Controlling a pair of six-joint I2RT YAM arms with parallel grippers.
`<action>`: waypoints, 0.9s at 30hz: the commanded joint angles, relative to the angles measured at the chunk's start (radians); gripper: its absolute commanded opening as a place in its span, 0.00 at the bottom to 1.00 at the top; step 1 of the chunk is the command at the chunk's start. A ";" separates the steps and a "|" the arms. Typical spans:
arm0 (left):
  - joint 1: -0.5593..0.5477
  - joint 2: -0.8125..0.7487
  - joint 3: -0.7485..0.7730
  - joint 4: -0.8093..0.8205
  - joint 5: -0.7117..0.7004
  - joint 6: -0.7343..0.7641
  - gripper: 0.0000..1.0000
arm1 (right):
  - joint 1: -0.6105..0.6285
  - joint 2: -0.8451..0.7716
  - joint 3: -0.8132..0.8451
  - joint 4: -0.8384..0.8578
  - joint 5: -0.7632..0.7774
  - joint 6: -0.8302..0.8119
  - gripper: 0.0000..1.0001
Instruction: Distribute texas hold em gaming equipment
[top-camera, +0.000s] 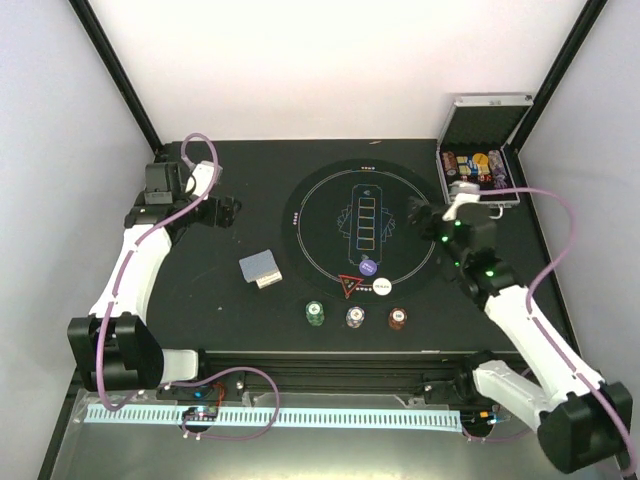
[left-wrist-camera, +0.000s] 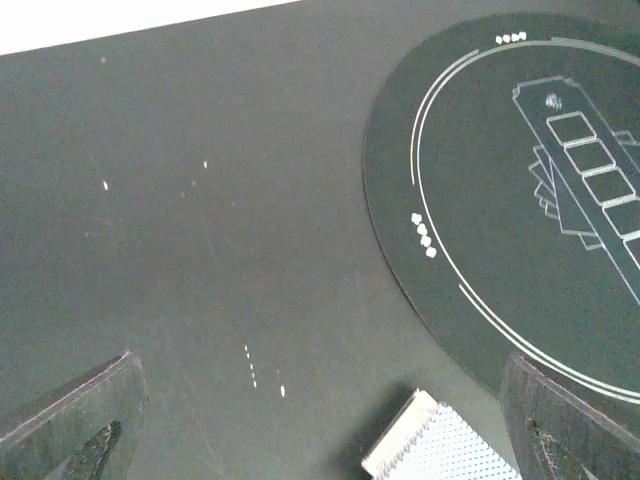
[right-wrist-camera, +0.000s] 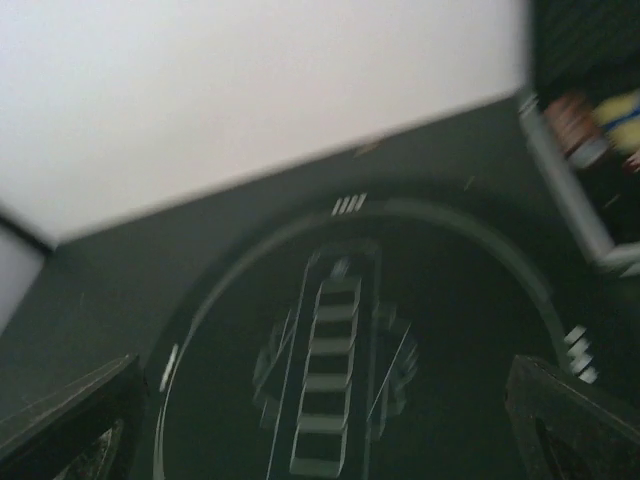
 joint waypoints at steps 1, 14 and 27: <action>0.014 -0.057 0.035 -0.124 0.015 0.041 0.99 | 0.222 0.079 0.043 -0.212 0.032 0.008 1.00; 0.017 -0.098 0.037 -0.167 -0.011 0.078 0.99 | 0.593 0.561 0.240 -0.495 0.046 0.231 0.86; 0.021 -0.092 0.058 -0.180 -0.003 0.084 0.99 | 0.614 0.763 0.286 -0.497 -0.017 0.268 0.66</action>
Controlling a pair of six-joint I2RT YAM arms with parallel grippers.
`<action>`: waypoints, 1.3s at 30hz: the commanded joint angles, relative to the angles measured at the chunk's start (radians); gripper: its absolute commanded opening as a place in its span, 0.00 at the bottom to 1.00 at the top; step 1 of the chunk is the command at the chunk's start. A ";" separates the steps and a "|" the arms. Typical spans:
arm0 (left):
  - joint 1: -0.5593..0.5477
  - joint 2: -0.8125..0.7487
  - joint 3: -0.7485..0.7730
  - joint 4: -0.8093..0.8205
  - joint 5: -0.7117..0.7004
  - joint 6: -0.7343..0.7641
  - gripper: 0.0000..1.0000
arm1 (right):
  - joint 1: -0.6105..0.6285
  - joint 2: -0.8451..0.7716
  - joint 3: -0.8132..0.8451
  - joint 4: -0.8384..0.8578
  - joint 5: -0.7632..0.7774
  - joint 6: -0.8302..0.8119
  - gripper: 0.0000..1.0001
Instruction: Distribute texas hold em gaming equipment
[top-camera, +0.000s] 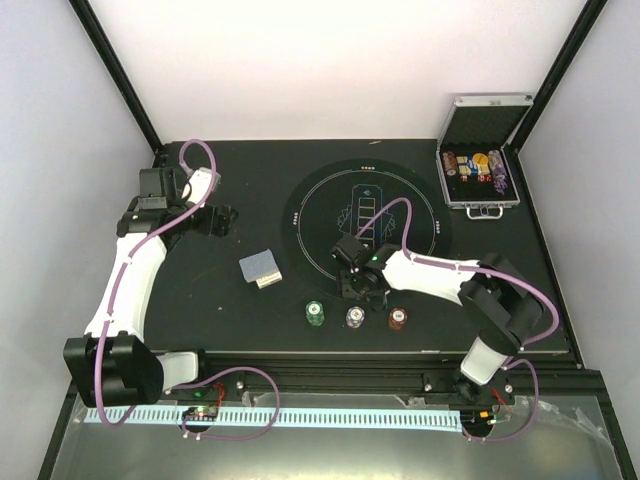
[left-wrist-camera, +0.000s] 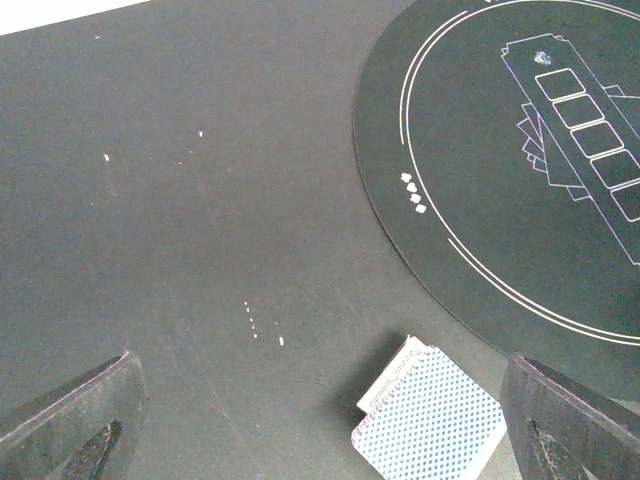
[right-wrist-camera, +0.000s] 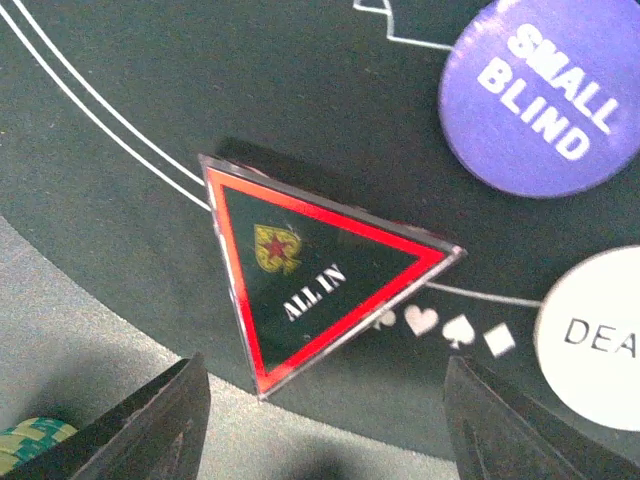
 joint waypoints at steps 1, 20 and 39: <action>0.009 -0.010 0.059 -0.033 0.005 0.013 0.99 | 0.005 0.038 0.053 -0.008 -0.017 0.002 0.64; 0.023 -0.005 0.106 -0.048 0.042 -0.014 0.99 | 0.004 0.200 0.173 -0.058 0.054 -0.058 0.47; 0.043 0.014 0.104 -0.114 0.074 0.014 0.99 | -0.040 0.560 0.654 -0.134 0.056 -0.225 0.36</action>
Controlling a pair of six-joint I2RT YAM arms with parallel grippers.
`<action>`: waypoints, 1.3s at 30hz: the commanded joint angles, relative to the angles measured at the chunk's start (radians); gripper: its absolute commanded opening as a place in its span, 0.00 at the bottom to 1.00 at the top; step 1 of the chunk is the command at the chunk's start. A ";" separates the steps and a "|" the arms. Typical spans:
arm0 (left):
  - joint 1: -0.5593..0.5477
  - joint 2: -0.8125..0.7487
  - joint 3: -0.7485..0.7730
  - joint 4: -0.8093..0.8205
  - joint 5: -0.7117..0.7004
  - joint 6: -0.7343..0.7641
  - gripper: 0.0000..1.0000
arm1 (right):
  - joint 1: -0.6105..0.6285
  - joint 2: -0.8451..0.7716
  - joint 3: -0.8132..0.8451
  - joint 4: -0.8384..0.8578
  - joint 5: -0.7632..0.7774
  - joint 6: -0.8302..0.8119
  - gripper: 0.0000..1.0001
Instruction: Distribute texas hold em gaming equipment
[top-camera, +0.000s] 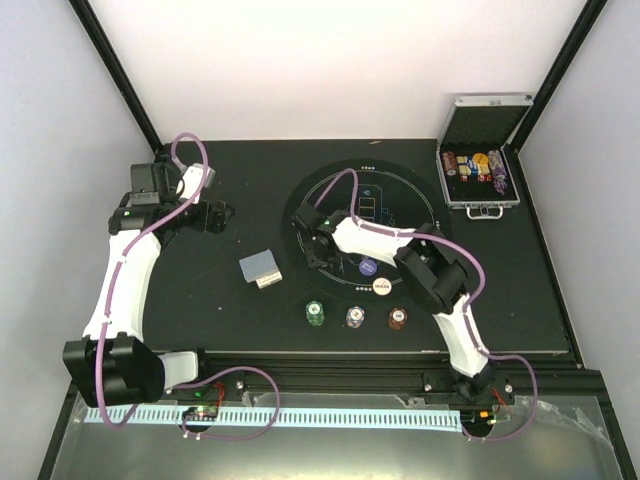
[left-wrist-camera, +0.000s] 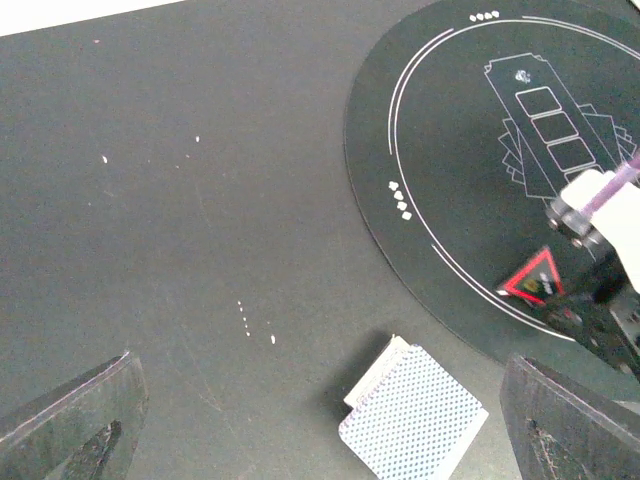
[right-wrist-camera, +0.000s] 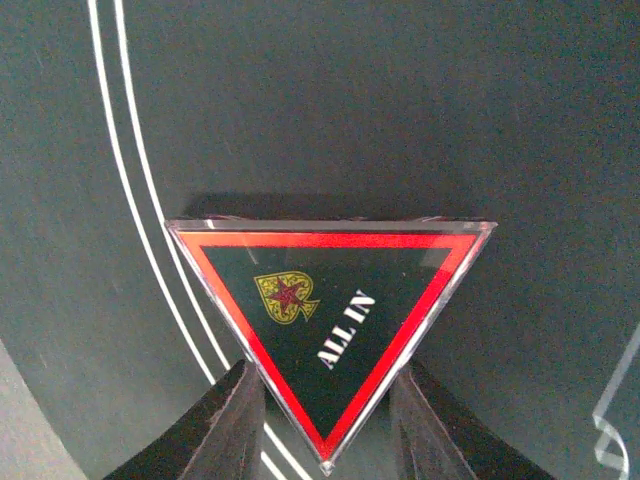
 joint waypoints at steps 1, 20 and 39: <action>0.010 0.017 0.039 -0.049 0.021 0.033 0.99 | -0.030 0.134 0.136 0.007 -0.008 -0.069 0.35; 0.015 0.044 0.043 -0.100 -0.002 0.061 0.99 | -0.075 0.271 0.524 -0.139 -0.007 -0.156 0.61; 0.016 0.044 0.037 -0.135 0.061 0.077 0.99 | -0.099 -0.402 -0.491 0.070 0.063 -0.069 0.69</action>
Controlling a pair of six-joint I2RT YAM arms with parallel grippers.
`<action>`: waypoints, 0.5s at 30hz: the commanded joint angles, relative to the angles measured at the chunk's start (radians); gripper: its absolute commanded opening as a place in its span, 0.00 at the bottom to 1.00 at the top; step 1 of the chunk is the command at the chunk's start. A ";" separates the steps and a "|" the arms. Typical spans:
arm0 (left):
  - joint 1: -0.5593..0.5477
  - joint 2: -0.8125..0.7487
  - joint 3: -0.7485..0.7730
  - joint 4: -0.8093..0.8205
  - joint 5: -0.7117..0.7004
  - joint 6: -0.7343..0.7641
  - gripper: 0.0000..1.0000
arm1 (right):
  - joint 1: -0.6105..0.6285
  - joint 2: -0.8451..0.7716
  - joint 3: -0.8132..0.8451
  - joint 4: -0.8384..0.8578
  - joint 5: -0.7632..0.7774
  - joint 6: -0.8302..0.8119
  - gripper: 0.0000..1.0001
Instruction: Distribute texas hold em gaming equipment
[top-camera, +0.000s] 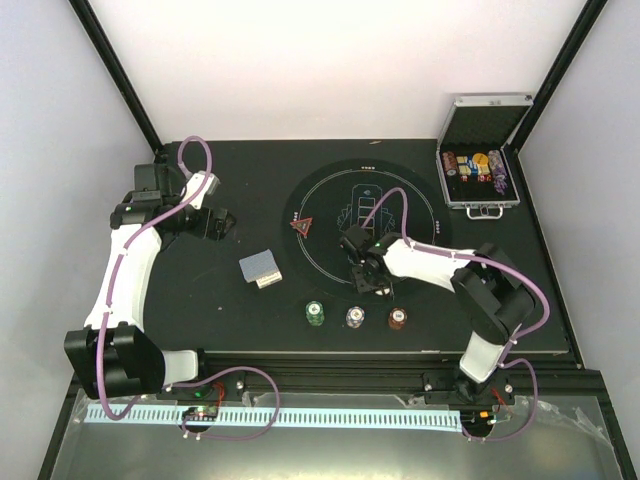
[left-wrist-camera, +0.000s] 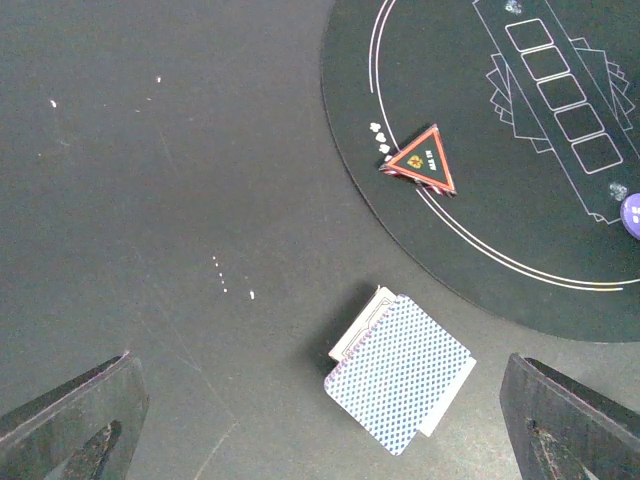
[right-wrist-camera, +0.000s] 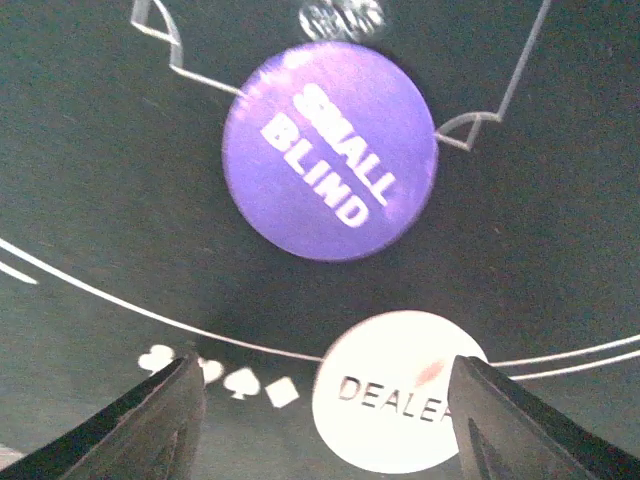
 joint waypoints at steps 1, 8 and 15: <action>0.005 -0.001 0.027 -0.031 0.039 0.008 0.99 | -0.025 -0.013 -0.023 0.053 0.018 0.024 0.67; 0.005 -0.020 0.032 -0.040 0.036 0.014 0.99 | -0.058 0.045 0.018 0.070 -0.005 -0.002 0.54; 0.005 -0.023 0.031 -0.039 0.033 0.012 0.99 | -0.064 0.104 0.053 0.067 0.008 -0.026 0.52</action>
